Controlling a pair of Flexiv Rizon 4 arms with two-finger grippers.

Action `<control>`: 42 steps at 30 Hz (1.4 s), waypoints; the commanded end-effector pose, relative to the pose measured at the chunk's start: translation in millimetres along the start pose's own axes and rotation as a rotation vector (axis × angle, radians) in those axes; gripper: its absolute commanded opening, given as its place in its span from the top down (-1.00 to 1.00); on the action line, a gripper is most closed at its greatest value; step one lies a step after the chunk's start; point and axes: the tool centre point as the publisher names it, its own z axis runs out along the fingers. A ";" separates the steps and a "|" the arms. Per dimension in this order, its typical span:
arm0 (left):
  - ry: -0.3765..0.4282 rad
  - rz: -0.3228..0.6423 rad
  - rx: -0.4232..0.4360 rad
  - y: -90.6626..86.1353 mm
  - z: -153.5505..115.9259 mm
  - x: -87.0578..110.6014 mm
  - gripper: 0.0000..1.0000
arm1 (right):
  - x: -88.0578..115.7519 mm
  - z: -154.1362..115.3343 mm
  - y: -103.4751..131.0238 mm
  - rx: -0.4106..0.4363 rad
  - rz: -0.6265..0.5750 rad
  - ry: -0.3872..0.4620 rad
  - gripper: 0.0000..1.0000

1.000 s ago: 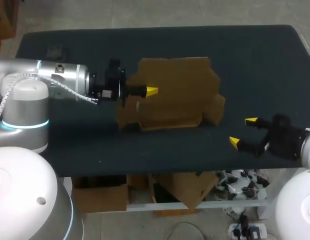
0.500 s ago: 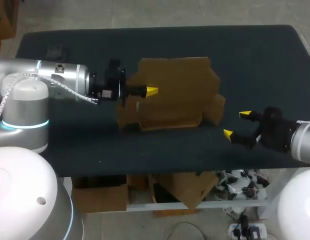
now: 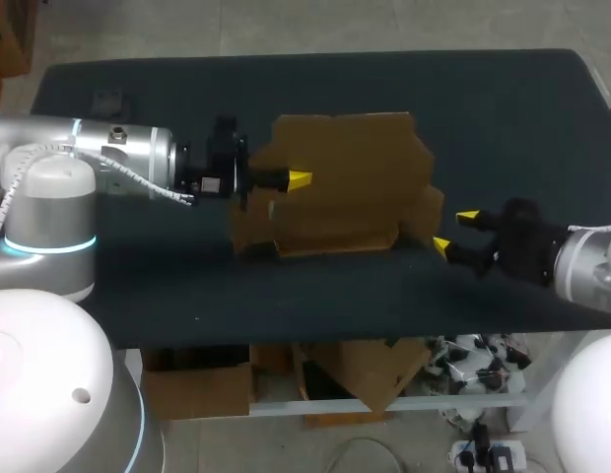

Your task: Assemble the packaging by folding the flat box into shape, placing the metal phone stand inside, and closing the box properly

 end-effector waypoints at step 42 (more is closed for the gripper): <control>0.001 0.000 -0.002 5.8 0.7 -0.8 1.00 | 2.7 45.5 7.3 -0.010 0.031 -0.043 1.00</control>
